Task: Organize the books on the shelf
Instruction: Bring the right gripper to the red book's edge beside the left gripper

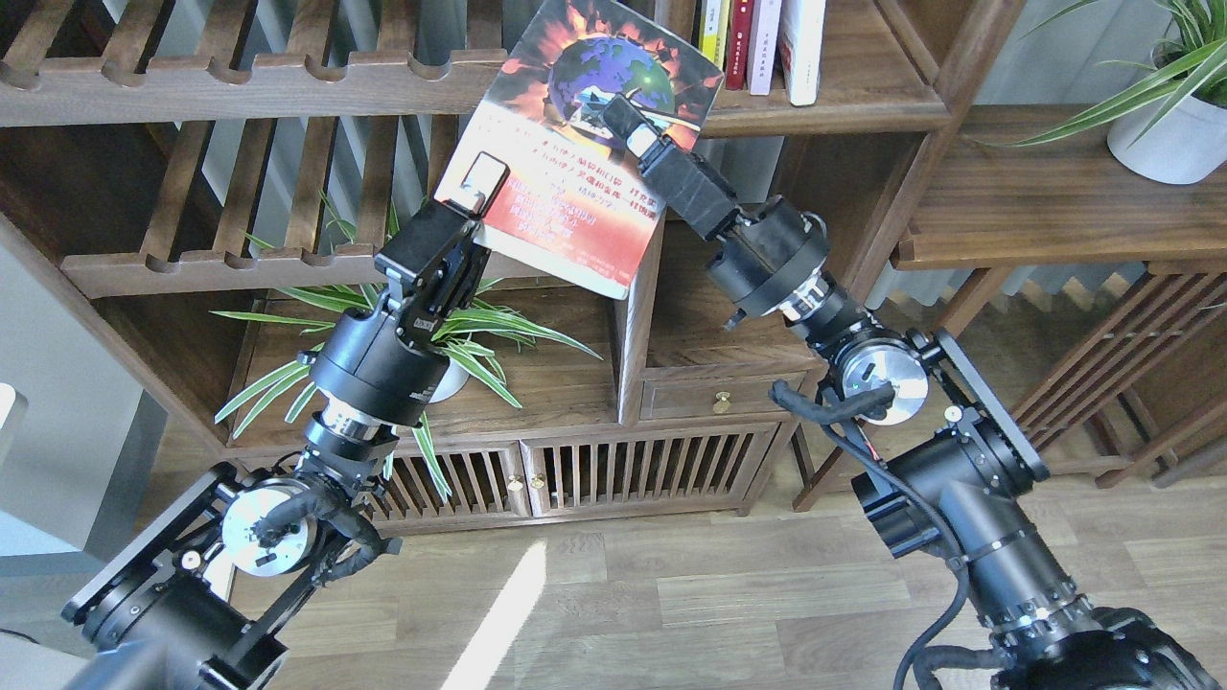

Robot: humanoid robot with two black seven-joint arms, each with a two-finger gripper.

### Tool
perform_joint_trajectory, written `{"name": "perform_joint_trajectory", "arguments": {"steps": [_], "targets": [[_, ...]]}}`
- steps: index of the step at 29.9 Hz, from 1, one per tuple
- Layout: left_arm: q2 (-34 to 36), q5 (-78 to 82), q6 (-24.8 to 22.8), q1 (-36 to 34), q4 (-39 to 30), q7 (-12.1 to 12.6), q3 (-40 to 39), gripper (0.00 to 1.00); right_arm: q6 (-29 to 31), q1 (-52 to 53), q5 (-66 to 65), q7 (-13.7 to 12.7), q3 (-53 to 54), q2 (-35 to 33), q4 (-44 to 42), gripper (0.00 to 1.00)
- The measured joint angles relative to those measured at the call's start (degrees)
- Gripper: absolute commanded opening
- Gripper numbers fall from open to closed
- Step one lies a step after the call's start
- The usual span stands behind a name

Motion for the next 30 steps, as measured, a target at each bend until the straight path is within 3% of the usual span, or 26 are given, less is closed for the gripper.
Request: {"name": "perform_joint_trajectory", "arguments": {"steps": [13, 18, 30], "targets": [[-0.57, -0.34, 0.0, -0.49, 3.22, 0.01, -2.11, 0.18, 0.0, 1.72, 0.88, 0.01, -1.03, 0.01, 0.0, 0.85], [-0.7, -0.47, 0.0, -1.58, 3.39, -0.09, -2.62, 0.11, 0.0, 1.74, 1.03, 0.01, -2.78, 0.0, 0.14, 0.84], [-0.1, -0.52, 0.02, -3.55, 3.29, -0.11, 0.6, 0.05, 0.04, 1.73, 1.09, 0.04, -4.97, -0.01, 0.05, 0.84]]}}
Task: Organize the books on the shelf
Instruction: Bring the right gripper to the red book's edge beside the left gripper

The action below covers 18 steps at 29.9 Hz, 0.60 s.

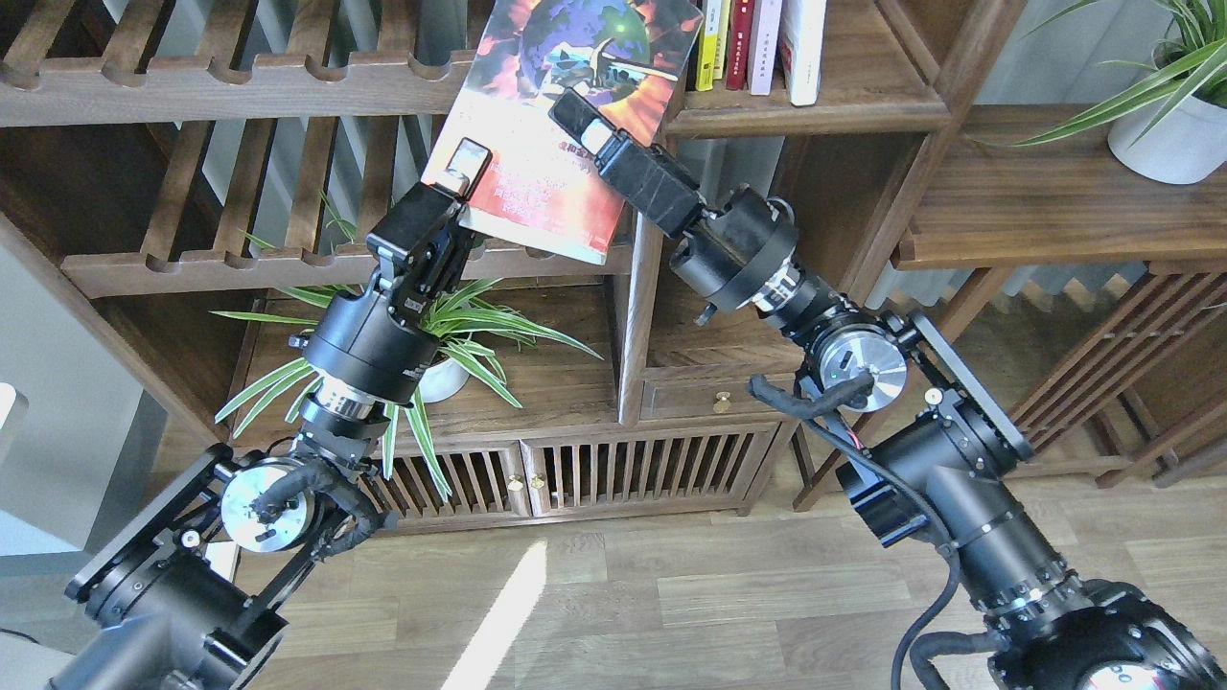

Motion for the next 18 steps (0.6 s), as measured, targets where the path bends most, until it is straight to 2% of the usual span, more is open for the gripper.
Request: {"name": "perform_joint_trajectory", "arguments": {"steps": [7, 18], "targets": [[1.39, 0.01, 0.0, -0.23, -0.36, 0.33, 0.68, 0.04, -0.02, -0.07, -0.05, -0.08, -0.07, 0.01, -0.03, 0.84], [7.38, -3.85, -0.03, -0.39, -1.83, 0.18, -0.16, 0.02, -0.09, -0.25, -0.07, -0.07, -0.98, 0.03, -0.08, 0.84]]}}
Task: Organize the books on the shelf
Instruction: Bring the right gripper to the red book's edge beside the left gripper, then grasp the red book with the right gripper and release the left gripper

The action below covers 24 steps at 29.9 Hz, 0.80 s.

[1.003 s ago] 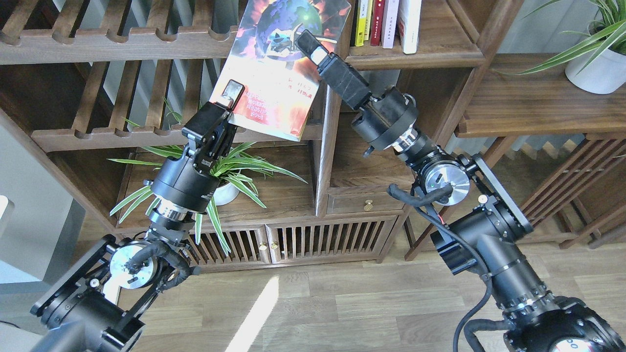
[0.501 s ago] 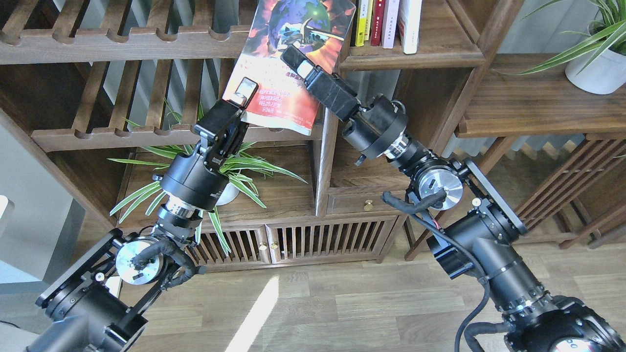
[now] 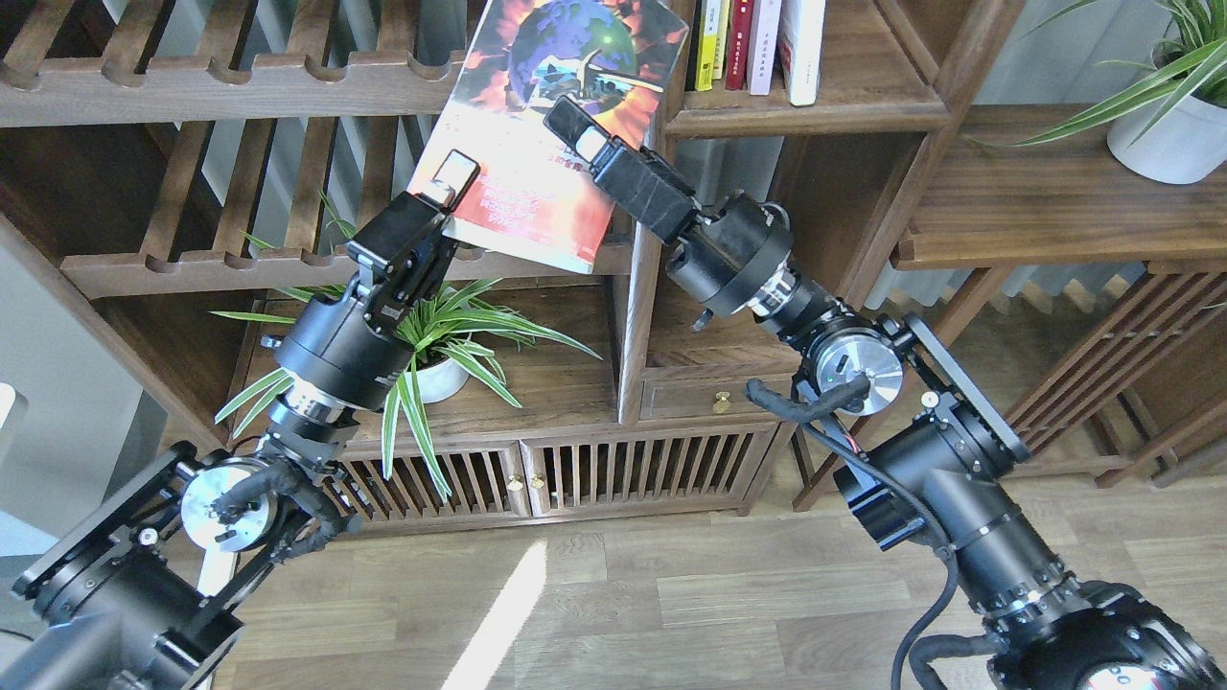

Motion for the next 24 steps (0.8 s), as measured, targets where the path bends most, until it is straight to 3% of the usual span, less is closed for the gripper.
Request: {"name": "perform_joint_trajectory", "arguments": {"steps": [24], "targets": [[8.46, -2.14, 0.01, -0.56, -2.07, -0.09, 2.98, 0.0, 0.07, -0.01, 0.13, 0.04, -3.03, -0.02, -0.29, 0.84]]}}
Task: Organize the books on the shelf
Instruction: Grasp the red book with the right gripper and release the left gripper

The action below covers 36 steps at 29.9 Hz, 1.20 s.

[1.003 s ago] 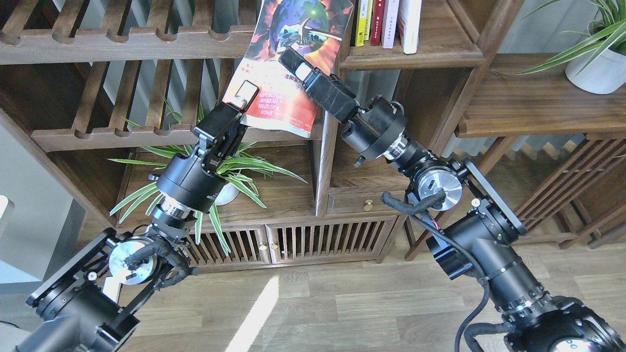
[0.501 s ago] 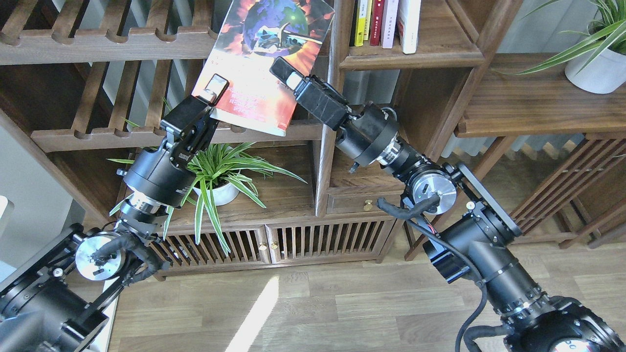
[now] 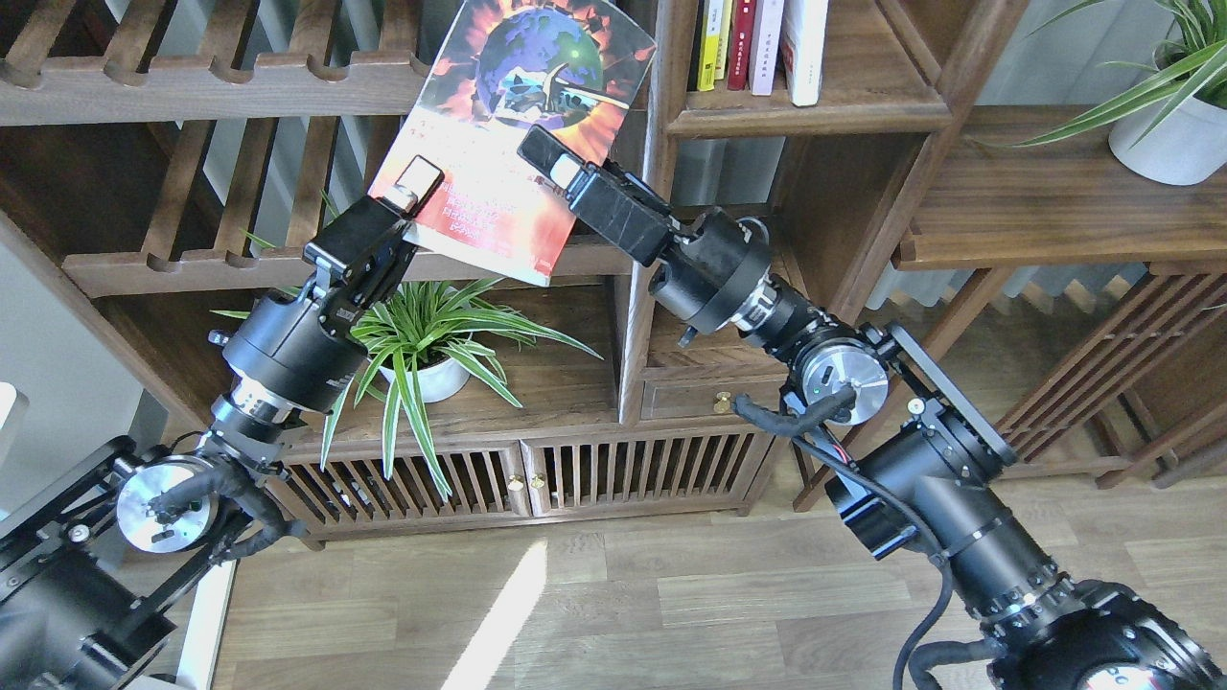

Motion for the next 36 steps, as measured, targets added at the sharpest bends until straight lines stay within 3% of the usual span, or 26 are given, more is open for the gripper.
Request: {"name": "perform_joint_trajectory", "arguments": {"steps": [29, 36], "targets": [[8.52, -1.73, 0.01, -0.06, -5.66, -0.82, 2.74, 0.0, -0.02, -0.09, 0.61, -0.01, -2.89, 0.01, -0.65, 0.85], [9.22, -2.39, 0.01, -0.08, -6.08, -0.81, 2.88, 0.0, -0.02, -0.04, 1.27, -0.01, -2.49, 0.01, -0.65, 0.76]]}}
